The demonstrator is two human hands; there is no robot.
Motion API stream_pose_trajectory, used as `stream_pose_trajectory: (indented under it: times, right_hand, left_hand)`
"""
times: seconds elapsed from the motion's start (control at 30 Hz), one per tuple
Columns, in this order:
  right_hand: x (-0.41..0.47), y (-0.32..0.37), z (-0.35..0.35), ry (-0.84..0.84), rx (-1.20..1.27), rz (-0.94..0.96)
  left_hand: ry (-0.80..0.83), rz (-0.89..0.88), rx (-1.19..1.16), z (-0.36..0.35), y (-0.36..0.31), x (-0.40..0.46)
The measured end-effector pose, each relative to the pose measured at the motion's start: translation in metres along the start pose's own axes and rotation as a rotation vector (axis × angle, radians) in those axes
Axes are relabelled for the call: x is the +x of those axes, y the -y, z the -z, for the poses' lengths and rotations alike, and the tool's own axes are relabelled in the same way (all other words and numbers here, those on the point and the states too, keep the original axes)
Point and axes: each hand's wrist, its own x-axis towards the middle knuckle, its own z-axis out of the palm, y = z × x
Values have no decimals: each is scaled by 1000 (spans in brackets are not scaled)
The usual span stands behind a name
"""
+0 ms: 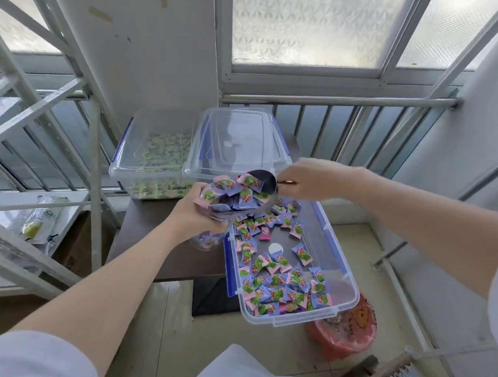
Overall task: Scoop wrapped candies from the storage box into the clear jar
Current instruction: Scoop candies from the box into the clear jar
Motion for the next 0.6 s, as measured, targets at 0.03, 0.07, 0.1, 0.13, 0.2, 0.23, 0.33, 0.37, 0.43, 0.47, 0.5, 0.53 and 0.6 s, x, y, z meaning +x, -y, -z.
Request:
stream_pose_trajectory:
  times: [0.03,0.07,0.1,0.13,0.2,0.23,0.33,0.37,0.43,0.47,0.5,0.53,0.6]
  right_hand:
    - [7,4,13,17,-80,16]
    - [14,8,24,28,-154,31]
    - [20,11,32,35,-217,47]
    - [26,13,39,38,-264,63]
    - [33,15,43,44,-299,76]
    - [33,14,43,46,-295,73]
    - [29,6,38,19,-249,58]
    - [27,2,38,5,-229,56]
    - [24,-6,40,-8,-189,52]
    - [22,-9,40,-6,-161,48]
    - [19,-13,39,-2,-129,44]
    - [16,-16,36,1,-87,36]
    - [10,-25,22,11,40,-3]
  left_hand:
    - [11,1,8,0,1,1]
    - [18,6,20,-1,1,1]
    - [20,12,23,-1,1,3]
    - [17,22,8,-2,1,4]
    - [5,45,-34,-2,2,5]
    - [-6,50,-37,-1,3,5]
    - [-19,34,-8,3,5,3]
    - [-17,31,-4,4,5,2]
    - [-18,38,-5,4,6,2]
    - [-21,48,-11,4,5,2]
    - [-22,56,-20,3,5,2]
    - [-21,57,-30,3,4,2]
    - [-17,51,-50,3,3,0]
